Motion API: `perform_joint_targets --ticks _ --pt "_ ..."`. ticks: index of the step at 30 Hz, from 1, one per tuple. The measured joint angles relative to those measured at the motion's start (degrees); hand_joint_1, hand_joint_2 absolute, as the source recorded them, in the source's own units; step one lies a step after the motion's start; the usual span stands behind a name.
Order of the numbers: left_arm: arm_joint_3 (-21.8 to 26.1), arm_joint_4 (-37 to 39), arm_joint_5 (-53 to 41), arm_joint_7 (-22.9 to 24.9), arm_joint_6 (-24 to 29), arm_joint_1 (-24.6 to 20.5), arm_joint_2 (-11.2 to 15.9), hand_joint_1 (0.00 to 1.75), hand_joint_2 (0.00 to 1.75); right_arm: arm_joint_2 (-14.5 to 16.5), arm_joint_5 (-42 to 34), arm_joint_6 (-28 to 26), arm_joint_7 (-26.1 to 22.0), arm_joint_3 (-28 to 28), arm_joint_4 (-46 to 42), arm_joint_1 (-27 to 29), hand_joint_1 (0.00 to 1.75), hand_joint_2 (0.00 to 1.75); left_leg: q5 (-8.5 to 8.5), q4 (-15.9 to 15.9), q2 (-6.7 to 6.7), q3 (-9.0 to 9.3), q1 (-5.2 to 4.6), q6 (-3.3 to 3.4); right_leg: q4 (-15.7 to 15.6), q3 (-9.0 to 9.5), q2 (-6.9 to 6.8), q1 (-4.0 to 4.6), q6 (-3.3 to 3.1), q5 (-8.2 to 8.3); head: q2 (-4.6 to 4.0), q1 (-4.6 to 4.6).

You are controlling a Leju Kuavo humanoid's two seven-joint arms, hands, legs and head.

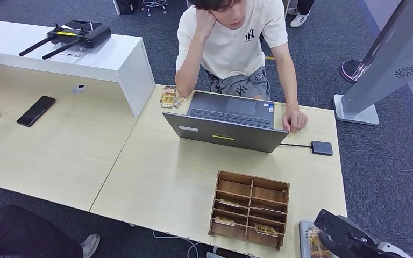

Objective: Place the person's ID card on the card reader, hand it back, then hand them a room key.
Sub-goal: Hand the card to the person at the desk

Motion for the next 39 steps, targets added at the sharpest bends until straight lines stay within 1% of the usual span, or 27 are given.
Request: perform_joint_targets --ticks 11,28,36,39 --pt "0.62 0.0 -0.55 0.14 -0.08 0.0 0.02 0.0 0.0 1.62 0.05 -0.25 -0.02 0.9 0.91 0.46 1.75 1.75 0.0 0.0 0.02 0.01 0.0 0.0 0.0 0.01 0.02 0.0 0.0 0.0 0.0 0.0" --pt "1.33 0.0 -0.59 0.16 -0.08 0.0 -0.01 0.0 0.0 2.15 -0.01 -0.33 -0.1 0.91 1.19 0.35 1.75 1.75 0.0 0.0 0.03 0.02 0.0 0.0 0.0 0.02 0.02 0.0 0.0 0.0 0.0 0.0" --pt "1.79 0.0 -1.58 0.16 0.04 -0.02 -0.1 0.0 0.0 3.13 0.66 -1.62 -0.63 1.06 1.67 -0.16 1.75 1.75 0.0 0.0 0.02 0.01 0.0 0.0 0.0 0.03 0.01 0.0 0.0 0.0 0.0 0.0" --pt "2.29 0.0 -2.05 0.15 0.07 -0.03 -0.15 0.0 0.0 3.79 1.99 -2.98 -1.36 1.03 1.78 -0.45 1.75 1.75 0.0 0.0 0.02 0.0 0.0 0.0 0.0 0.03 0.01 0.0 0.0 0.0 0.0 0.01"
